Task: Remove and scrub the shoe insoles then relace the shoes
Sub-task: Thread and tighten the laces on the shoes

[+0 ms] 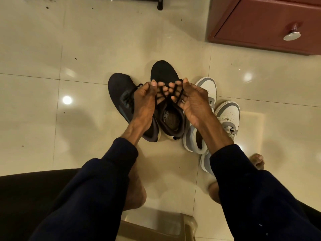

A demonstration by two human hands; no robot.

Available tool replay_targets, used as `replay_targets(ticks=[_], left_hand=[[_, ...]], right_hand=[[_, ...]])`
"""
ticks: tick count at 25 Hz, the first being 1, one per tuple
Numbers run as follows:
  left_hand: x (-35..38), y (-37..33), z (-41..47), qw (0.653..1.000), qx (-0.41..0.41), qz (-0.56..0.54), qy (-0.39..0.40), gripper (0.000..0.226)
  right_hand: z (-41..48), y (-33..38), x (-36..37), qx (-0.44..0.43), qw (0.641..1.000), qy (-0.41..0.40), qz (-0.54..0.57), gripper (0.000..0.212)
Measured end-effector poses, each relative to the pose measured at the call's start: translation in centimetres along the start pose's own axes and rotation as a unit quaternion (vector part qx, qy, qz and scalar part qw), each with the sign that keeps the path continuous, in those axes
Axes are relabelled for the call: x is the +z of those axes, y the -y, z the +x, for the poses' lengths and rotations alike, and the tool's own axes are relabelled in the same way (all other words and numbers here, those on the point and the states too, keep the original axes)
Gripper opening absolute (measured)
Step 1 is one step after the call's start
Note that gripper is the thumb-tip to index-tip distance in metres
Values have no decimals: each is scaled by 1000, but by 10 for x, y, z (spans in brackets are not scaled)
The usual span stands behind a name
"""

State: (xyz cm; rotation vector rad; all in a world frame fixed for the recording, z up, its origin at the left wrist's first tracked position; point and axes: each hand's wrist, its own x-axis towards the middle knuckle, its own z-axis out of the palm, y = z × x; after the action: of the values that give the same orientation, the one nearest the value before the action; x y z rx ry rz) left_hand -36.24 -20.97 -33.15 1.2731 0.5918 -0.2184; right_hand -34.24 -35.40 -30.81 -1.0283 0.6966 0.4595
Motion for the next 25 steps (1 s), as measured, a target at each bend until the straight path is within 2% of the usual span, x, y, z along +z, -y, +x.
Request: replay_targets(ticks=[2, 6, 9, 12, 15, 21, 25], left_hand=[[-2, 4, 1, 998, 40, 42, 21, 29], [2, 9, 2, 989, 94, 106, 49, 25], [5, 11, 2, 993, 68, 79, 51, 33], [7, 10, 1, 998, 19, 34, 58, 37], [6, 11, 2, 994, 49, 75, 66, 25], [-7, 14, 10, 984, 75, 111, 121, 33], [-8, 11, 8, 987, 63, 88, 117, 33]], right_hand=[[4, -5, 1, -9, 1000, 3, -21, 21], [12, -12, 4, -60, 985, -9, -162, 22], [14, -13, 5, -90, 968, -37, -231, 21], [13, -11, 6, -112, 957, -73, -258, 17], [14, -12, 5, -130, 944, -111, -283, 12], [16, -13, 6, -118, 945, -144, -268, 12], [16, -15, 6, -102, 951, -144, -253, 17]])
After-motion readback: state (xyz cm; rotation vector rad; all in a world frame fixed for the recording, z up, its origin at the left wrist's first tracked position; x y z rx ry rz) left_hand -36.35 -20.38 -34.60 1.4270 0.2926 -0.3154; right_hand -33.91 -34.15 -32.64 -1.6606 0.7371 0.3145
